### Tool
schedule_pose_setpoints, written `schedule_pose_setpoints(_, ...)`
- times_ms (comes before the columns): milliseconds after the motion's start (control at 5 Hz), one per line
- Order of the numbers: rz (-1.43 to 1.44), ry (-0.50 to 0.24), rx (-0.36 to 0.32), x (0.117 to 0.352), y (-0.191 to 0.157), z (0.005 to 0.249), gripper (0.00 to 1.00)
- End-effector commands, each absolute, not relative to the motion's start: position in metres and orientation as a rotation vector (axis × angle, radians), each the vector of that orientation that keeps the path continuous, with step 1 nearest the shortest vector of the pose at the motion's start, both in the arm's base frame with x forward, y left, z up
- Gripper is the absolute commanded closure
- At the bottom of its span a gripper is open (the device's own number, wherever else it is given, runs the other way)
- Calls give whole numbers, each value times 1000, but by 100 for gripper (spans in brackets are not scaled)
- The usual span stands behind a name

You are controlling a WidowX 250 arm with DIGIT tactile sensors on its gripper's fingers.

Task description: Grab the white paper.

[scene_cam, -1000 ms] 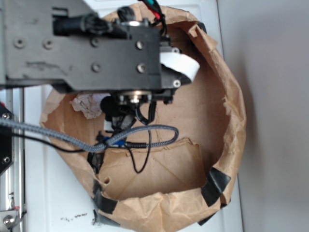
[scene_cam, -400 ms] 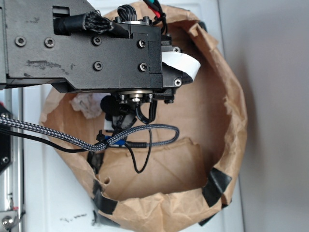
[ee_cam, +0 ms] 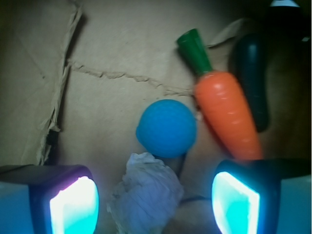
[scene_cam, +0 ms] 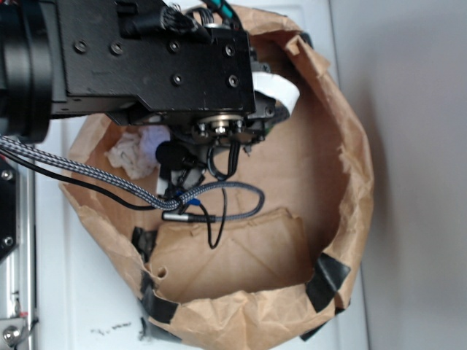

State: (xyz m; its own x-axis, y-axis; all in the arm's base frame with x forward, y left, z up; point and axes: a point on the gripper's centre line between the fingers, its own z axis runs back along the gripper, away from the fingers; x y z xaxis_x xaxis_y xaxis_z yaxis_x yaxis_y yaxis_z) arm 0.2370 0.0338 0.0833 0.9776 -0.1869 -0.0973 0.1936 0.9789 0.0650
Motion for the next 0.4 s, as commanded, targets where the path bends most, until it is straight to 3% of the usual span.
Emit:
schedule_pose_setpoints(0, -178, 41, -18, 228, 39, 75, 0)
schedule_pose_setpoints(200, -180, 43, -27, 228, 37, 72, 0)
